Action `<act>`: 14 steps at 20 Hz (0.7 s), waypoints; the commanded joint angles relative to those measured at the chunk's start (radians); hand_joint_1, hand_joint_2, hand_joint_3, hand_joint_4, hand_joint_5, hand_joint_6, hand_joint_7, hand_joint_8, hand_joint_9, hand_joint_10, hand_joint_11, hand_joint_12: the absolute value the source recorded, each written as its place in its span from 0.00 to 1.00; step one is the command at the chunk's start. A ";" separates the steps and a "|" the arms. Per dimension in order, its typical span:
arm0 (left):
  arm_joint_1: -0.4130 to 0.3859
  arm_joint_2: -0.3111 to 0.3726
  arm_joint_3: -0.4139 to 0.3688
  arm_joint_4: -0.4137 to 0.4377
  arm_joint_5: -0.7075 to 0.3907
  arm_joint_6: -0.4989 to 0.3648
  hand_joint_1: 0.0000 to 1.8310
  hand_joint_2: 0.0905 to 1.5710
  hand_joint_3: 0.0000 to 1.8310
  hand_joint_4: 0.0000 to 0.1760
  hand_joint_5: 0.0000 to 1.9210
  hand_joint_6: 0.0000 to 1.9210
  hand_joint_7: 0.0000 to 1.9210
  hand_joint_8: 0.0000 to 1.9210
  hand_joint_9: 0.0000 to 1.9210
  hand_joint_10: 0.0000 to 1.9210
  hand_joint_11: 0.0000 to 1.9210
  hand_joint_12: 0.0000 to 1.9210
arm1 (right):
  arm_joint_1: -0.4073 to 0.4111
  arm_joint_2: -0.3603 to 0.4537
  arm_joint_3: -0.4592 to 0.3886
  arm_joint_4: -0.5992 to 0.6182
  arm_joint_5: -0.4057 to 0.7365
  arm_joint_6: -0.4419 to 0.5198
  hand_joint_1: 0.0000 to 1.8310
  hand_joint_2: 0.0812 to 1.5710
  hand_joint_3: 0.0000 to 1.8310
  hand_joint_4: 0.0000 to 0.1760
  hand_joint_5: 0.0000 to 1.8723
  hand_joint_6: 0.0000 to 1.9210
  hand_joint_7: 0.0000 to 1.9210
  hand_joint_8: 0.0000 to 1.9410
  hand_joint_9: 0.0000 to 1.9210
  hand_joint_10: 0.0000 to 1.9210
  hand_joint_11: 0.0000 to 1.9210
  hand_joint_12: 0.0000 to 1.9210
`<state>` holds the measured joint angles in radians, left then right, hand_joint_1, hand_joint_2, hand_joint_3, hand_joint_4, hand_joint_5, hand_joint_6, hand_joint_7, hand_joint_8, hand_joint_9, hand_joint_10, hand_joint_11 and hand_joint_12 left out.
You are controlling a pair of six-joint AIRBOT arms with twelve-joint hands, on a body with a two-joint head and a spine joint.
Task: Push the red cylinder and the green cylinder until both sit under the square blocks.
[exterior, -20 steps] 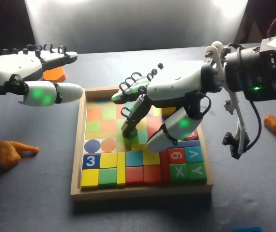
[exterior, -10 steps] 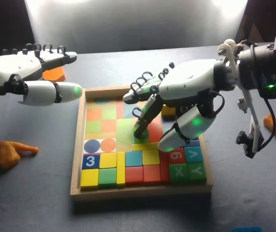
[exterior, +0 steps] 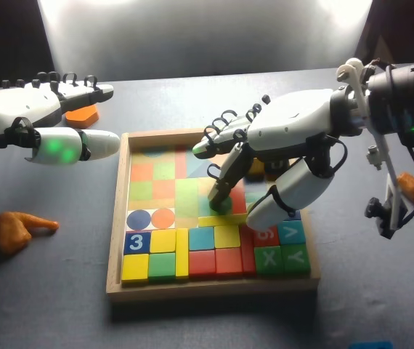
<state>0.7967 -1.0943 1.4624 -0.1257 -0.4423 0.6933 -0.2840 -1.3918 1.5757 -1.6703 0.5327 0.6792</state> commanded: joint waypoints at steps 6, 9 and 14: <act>-0.004 0.005 0.002 -0.017 -0.115 0.002 0.02 0.74 0.00 0.88 0.04 0.00 0.02 0.00 0.01 0.00 0.00 0.11 | 0.012 0.032 -0.021 -0.010 0.014 0.029 0.26 0.68 0.00 0.65 0.37 0.00 0.01 0.00 0.00 0.00 0.00 0.11; -0.001 0.005 0.001 -0.019 -0.115 0.002 0.01 0.75 0.00 0.77 0.03 0.00 0.02 0.00 0.02 0.00 0.00 0.14 | 0.015 0.046 -0.028 -0.032 0.014 0.046 0.26 0.68 0.00 0.55 0.38 0.00 0.02 0.00 0.00 0.00 0.00 0.12; 0.001 0.006 -0.001 -0.023 -0.115 0.002 0.02 0.75 0.00 0.74 0.03 0.00 0.02 0.00 0.01 0.00 0.00 0.10 | 0.021 0.064 -0.042 -0.045 0.014 0.050 0.23 0.69 0.00 0.66 0.38 0.00 0.02 0.00 0.00 0.00 0.00 0.13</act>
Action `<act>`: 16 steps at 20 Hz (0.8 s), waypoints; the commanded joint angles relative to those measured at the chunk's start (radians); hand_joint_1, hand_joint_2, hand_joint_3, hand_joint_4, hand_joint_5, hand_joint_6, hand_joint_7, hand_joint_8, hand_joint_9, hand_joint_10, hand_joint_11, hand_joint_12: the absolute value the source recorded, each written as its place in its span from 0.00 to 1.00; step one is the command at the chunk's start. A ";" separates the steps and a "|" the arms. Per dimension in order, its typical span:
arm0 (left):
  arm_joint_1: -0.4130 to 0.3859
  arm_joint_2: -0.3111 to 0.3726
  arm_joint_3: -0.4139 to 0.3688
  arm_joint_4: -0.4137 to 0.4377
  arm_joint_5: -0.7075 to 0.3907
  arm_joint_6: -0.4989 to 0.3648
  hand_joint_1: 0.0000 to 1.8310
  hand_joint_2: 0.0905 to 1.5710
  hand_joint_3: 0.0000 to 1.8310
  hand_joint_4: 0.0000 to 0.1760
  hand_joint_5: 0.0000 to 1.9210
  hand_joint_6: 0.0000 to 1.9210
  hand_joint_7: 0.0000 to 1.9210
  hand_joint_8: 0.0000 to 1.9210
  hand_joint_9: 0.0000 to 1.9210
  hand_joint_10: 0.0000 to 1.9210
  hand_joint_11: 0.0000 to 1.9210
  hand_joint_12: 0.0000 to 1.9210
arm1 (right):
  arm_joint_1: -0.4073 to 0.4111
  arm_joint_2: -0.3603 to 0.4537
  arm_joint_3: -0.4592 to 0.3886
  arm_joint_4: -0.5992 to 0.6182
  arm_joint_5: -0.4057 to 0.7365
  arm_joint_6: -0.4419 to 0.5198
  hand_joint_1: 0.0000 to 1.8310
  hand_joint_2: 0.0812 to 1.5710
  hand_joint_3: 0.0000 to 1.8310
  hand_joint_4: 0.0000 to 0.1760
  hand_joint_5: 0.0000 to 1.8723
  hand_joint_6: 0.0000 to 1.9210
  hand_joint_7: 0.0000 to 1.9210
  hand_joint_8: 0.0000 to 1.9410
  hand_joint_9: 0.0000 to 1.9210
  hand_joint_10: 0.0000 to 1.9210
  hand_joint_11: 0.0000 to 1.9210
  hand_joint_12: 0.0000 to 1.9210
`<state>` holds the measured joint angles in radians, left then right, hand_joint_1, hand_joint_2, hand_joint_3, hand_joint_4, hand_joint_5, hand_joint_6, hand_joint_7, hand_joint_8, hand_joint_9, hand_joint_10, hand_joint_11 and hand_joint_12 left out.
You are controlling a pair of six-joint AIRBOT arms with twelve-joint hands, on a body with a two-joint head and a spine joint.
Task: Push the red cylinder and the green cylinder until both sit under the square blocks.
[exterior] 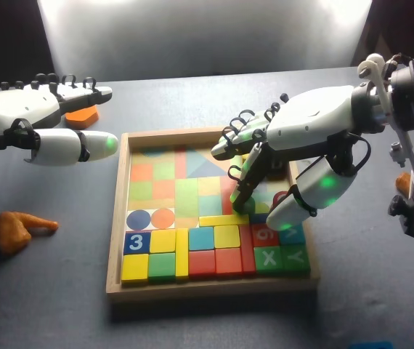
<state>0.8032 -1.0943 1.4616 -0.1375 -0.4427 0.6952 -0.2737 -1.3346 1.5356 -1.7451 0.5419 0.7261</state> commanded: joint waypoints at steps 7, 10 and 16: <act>0.002 0.011 -0.003 -0.020 -0.116 0.000 0.02 0.76 0.00 0.65 0.03 0.00 0.02 0.00 0.02 0.00 0.00 0.13 | 0.011 0.025 -0.014 0.010 0.009 0.023 0.21 0.70 0.00 0.71 0.37 0.00 0.02 0.00 0.00 0.00 0.00 0.14; 0.003 0.011 -0.003 -0.024 -0.116 0.003 0.02 0.75 0.00 0.61 0.04 0.00 0.02 0.00 0.01 0.00 0.00 0.11 | 0.012 0.037 -0.023 -0.009 0.009 0.039 0.22 0.69 0.00 0.66 0.37 0.00 0.02 0.00 0.00 0.00 0.00 0.12; 0.009 0.015 -0.005 -0.033 -0.116 0.008 0.02 0.75 0.00 0.66 0.04 0.00 0.02 0.00 0.01 0.00 0.00 0.14 | 0.011 0.049 -0.032 -0.018 0.011 0.048 0.22 0.70 0.00 0.62 0.37 0.00 0.01 0.00 0.00 0.00 0.00 0.10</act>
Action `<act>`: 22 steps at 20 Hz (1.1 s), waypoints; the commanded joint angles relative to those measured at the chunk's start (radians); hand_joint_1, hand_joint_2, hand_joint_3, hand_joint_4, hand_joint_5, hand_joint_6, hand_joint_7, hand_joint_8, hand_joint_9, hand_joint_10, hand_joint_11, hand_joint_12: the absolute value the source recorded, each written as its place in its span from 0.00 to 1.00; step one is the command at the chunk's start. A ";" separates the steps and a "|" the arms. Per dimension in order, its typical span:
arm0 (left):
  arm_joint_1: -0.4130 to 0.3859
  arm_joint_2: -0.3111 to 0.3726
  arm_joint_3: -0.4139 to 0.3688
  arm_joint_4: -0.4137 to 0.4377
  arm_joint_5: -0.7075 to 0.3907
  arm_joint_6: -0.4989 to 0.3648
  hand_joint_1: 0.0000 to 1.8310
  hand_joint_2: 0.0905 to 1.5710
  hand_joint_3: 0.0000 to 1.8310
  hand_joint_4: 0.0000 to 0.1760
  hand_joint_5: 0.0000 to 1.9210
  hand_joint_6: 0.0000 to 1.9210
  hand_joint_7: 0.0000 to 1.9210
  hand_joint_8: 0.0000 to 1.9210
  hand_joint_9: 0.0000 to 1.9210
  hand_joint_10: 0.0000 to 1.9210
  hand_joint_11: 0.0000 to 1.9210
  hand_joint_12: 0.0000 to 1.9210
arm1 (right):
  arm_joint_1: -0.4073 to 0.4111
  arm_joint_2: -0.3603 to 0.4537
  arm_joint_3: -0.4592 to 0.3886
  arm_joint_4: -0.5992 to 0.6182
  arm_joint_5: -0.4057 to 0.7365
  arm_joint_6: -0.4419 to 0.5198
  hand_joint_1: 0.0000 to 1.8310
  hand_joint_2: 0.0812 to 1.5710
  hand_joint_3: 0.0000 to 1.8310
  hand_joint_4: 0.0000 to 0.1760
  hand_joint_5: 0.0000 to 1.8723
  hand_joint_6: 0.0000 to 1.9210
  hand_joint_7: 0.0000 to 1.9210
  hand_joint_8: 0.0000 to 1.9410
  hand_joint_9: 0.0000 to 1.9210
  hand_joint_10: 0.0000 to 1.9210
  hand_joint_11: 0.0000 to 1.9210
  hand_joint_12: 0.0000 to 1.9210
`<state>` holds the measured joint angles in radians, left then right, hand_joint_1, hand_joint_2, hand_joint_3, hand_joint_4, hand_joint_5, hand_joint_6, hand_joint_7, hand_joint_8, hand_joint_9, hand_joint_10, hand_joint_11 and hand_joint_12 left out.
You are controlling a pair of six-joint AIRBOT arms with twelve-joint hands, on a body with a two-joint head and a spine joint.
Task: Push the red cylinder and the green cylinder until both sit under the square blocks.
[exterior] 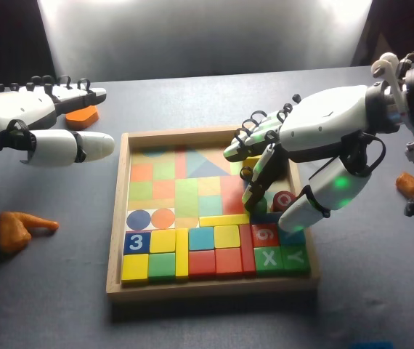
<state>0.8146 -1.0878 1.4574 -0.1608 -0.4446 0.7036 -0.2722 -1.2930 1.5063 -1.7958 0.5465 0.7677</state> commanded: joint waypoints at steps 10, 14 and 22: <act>0.005 0.009 -0.002 -0.016 -0.116 0.003 0.02 0.75 0.00 0.60 0.04 0.00 0.02 0.00 0.02 0.00 0.00 0.13 | 0.008 0.032 -0.016 0.015 0.005 0.024 0.21 0.70 0.00 0.70 0.37 0.00 0.02 0.00 0.00 0.00 0.00 0.12; 0.008 0.009 -0.004 -0.019 -0.117 0.003 0.02 0.74 0.00 0.63 0.04 0.00 0.02 0.00 0.01 0.00 0.00 0.08 | 0.006 0.044 -0.023 -0.004 0.003 0.039 0.22 0.70 0.00 0.70 0.37 0.00 0.01 0.00 0.00 0.00 0.00 0.07; 0.010 0.010 -0.004 -0.022 -0.118 0.003 0.03 0.74 0.00 0.58 0.04 0.00 0.03 0.00 0.02 0.00 0.00 0.12 | 0.003 0.055 -0.027 -0.013 0.000 0.048 0.21 0.71 0.00 0.60 0.38 0.00 0.02 0.00 0.00 0.00 0.00 0.16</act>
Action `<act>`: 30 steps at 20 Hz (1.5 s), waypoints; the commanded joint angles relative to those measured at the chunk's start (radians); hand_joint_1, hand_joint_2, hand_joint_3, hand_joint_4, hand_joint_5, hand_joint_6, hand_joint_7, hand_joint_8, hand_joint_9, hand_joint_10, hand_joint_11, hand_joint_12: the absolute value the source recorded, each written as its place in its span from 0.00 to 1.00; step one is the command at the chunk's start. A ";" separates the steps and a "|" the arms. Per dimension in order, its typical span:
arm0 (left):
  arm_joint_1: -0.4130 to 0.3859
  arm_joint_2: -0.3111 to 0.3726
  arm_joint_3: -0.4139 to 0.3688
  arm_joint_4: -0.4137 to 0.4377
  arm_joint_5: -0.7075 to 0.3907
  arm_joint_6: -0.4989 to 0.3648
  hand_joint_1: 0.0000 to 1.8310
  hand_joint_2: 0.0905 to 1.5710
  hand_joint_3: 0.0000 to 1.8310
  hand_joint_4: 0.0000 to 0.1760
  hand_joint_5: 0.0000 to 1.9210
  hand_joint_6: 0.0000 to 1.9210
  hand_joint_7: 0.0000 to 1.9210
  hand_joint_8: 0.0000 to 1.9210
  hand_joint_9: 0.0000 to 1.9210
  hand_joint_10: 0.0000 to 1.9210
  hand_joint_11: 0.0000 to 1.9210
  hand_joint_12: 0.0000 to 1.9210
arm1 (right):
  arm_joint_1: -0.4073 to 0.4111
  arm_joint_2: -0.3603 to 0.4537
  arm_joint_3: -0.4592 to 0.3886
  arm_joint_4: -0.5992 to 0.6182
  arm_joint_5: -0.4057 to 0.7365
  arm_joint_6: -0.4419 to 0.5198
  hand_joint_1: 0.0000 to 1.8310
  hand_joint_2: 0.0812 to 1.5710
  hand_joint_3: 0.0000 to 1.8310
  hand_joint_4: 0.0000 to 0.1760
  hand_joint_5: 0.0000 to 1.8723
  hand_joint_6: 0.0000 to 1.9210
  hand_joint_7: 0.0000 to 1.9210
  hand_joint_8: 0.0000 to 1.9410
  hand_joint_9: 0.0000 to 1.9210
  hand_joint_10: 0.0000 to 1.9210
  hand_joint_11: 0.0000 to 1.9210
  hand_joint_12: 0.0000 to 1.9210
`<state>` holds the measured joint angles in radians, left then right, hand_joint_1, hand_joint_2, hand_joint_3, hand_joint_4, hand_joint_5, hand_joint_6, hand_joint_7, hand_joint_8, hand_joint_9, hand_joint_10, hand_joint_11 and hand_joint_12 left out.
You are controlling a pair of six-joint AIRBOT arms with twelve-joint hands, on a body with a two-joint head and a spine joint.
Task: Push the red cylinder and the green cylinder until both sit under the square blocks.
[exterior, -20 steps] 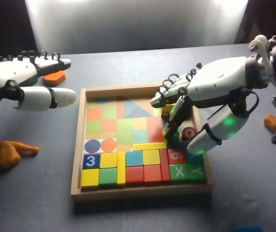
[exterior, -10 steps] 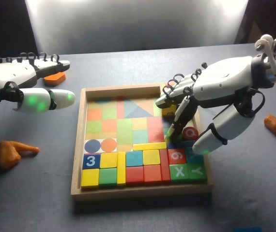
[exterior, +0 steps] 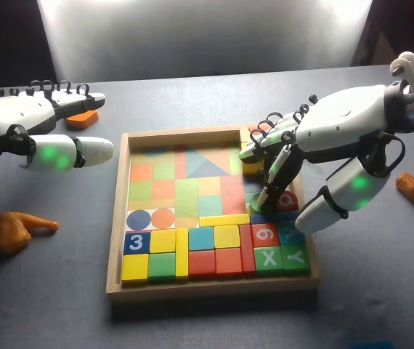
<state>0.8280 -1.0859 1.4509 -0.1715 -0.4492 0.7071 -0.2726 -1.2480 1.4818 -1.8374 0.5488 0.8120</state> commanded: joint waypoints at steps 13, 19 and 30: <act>0.004 0.008 0.001 -0.016 -0.115 -0.001 0.02 0.74 0.00 0.65 0.04 0.00 0.02 0.00 0.01 0.00 0.00 0.11 | 0.031 0.016 -0.009 0.030 -0.002 0.005 0.23 0.69 0.00 0.62 0.38 0.00 0.03 0.00 0.00 0.00 0.00 0.23; 0.008 0.008 0.000 -0.020 -0.118 -0.001 0.02 0.74 0.00 0.67 0.04 0.00 0.03 0.00 0.01 0.00 0.00 0.10 | 0.055 0.032 -0.025 0.030 -0.002 -0.003 0.20 0.70 0.00 0.70 0.37 0.00 0.03 0.00 0.00 0.00 0.00 0.27; 0.037 0.049 -0.055 -0.061 -0.229 -0.001 0.03 0.75 0.00 0.62 0.03 0.00 0.01 0.00 0.00 0.00 0.00 0.03 | 0.058 0.148 -0.094 0.536 -0.013 -0.384 0.26 0.69 0.00 0.06 0.36 0.00 0.05 0.00 0.00 0.00 0.00 0.37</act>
<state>0.8772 -1.0409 1.3838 -0.2245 -0.5476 0.7082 -0.2249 -1.1030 1.3869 -1.3197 0.5125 0.4080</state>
